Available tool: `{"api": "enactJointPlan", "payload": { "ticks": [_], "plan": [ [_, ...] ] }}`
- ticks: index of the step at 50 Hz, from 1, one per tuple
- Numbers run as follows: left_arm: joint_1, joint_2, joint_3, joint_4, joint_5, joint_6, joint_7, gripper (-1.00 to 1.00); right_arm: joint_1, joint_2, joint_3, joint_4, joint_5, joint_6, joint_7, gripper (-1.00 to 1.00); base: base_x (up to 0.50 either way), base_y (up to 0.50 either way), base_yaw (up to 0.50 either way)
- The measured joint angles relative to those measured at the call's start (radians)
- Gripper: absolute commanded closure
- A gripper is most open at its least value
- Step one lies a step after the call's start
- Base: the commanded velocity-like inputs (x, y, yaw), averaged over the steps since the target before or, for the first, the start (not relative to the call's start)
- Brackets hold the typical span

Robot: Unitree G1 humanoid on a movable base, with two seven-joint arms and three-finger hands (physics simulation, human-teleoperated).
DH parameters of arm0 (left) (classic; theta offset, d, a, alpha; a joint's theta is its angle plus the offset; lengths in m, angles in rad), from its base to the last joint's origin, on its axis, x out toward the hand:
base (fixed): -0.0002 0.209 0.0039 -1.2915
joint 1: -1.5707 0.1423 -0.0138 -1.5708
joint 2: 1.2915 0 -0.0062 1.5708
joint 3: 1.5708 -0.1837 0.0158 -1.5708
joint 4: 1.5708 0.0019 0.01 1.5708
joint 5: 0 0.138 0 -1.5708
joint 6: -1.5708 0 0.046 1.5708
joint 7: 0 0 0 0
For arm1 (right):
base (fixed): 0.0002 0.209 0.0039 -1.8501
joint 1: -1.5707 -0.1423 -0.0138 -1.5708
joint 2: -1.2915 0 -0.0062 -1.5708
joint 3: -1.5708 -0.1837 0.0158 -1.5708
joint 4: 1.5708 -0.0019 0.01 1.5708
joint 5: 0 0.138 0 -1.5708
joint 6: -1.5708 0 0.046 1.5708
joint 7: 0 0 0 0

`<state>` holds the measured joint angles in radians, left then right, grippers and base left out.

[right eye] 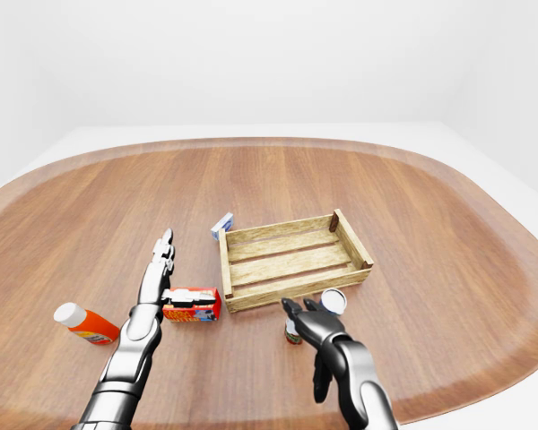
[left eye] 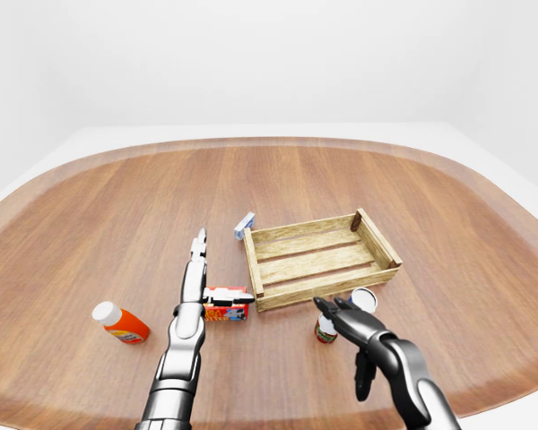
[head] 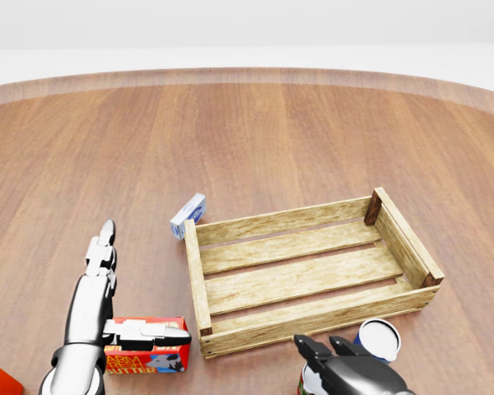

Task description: Pick up the tomato sauce, and put it in the wooden tray.

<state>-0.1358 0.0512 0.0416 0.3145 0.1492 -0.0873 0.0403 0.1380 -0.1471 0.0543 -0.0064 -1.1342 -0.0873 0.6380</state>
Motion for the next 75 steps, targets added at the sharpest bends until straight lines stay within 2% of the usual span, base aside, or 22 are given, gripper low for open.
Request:
{"api": "enactJointPlan", "payload": {
  "ticks": [50, 51, 52, 53, 59, 75],
  "plan": [
    [0.001, 0.0, 0.0, 0.003, 0.0, 0.0, -0.003, -1.0, -0.053, -0.01, 0.008, 0.136, 0.002, 0.0, -0.049, -1.0, 0.0, 0.0, 0.0],
    [0.001, 0.001, 0.0, 0.004, 0.0, 0.0, -0.003, -1.0, -0.054, -0.011, 0.008, 0.14, 0.002, 0.0, -0.05, -0.48, 0.0, 0.0, 0.0],
    [0.0, 0.001, 0.0, 0.004, 0.0, 0.0, -0.003, -1.0, -0.056, -0.011, 0.007, 0.143, 0.004, 0.0, -0.054, 0.8, 0.0, 0.0, 0.0],
    [0.0, 0.001, 0.0, 0.005, 0.0, 0.0, -0.003, -1.0, -0.062, -0.011, 0.006, 0.143, 0.01, 0.0, -0.06, 1.0, 0.0, 0.0, 0.0],
    [-0.001, 0.001, 0.001, 0.007, -0.001, 0.0, -0.003, -1.0, -0.107, -0.014, 0.002, 0.156, 0.019, 0.0, -0.077, 1.0, 0.0, 0.0, 0.0],
    [-0.002, 0.002, 0.001, 0.01, -0.001, 0.0, -0.003, -1.0, -0.078, -0.022, 0.009, 0.191, 0.045, 0.0, -0.069, 1.0, 0.0, 0.0, 0.0]
  ]
}}
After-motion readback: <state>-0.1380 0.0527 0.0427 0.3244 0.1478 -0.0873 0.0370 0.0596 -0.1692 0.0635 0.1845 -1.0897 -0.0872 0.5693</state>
